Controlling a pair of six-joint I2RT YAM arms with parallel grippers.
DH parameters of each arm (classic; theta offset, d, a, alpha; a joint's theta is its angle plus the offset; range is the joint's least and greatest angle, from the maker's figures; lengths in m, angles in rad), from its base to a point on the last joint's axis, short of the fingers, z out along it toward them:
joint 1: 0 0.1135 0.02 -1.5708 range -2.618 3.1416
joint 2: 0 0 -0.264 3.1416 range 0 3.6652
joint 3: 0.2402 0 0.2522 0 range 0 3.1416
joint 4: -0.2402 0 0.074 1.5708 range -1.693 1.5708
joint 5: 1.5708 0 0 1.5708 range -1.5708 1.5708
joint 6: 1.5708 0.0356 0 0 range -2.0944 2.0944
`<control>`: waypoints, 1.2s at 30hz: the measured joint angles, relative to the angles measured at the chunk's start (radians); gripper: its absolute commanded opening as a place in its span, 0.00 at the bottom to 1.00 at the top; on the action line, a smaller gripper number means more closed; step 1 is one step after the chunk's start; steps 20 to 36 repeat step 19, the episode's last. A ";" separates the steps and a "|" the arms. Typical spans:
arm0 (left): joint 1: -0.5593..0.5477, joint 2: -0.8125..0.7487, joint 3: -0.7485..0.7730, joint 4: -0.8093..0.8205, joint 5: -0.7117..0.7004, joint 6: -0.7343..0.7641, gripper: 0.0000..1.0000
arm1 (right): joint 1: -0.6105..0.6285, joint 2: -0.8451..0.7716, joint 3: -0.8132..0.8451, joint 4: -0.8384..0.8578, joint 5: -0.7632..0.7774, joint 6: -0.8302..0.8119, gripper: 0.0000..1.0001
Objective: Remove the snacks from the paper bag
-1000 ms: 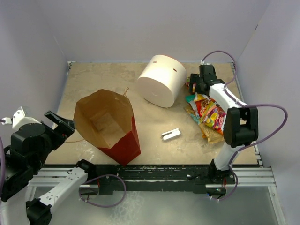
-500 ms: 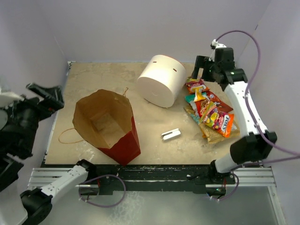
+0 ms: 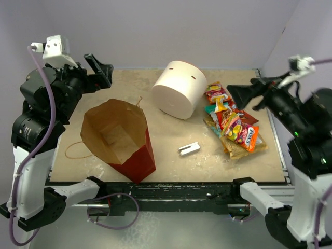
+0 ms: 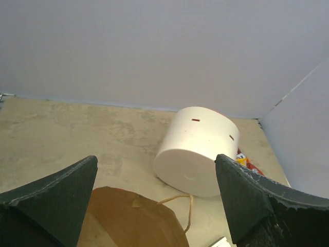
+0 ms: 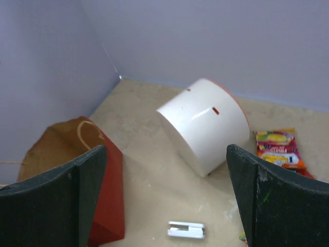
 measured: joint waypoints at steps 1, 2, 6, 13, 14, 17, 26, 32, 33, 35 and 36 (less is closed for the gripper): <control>0.000 -0.003 0.000 0.005 0.015 0.000 0.99 | 0.000 -0.021 0.025 -0.010 0.004 0.004 1.00; 0.000 -0.008 0.000 0.006 0.029 0.000 0.99 | 0.000 -0.041 0.046 -0.015 0.012 0.007 1.00; 0.000 -0.057 -0.007 0.005 0.070 0.017 0.99 | 0.001 -0.114 0.116 -0.035 0.104 0.019 1.00; 0.000 -0.178 -0.005 -0.024 0.084 0.053 0.99 | 0.002 -0.080 0.249 -0.111 0.310 0.034 1.00; 0.000 -0.192 0.003 -0.029 0.085 0.055 0.99 | 0.002 -0.063 0.262 -0.121 0.332 0.037 0.99; 0.000 -0.221 0.014 -0.032 0.085 0.061 0.99 | 0.002 -0.020 0.263 -0.155 0.371 0.042 0.99; 0.000 -0.226 0.010 -0.033 0.089 0.061 0.99 | 0.002 -0.001 0.247 -0.174 0.394 0.035 0.99; 0.000 -0.226 0.010 -0.033 0.089 0.061 0.99 | 0.002 -0.001 0.247 -0.174 0.394 0.035 0.99; 0.000 -0.226 0.010 -0.033 0.089 0.061 0.99 | 0.002 -0.001 0.247 -0.174 0.394 0.035 0.99; 0.000 -0.226 0.010 -0.033 0.089 0.061 0.99 | 0.002 -0.001 0.247 -0.174 0.394 0.035 0.99; 0.000 -0.226 0.010 -0.033 0.089 0.061 0.99 | 0.002 -0.001 0.247 -0.174 0.394 0.035 0.99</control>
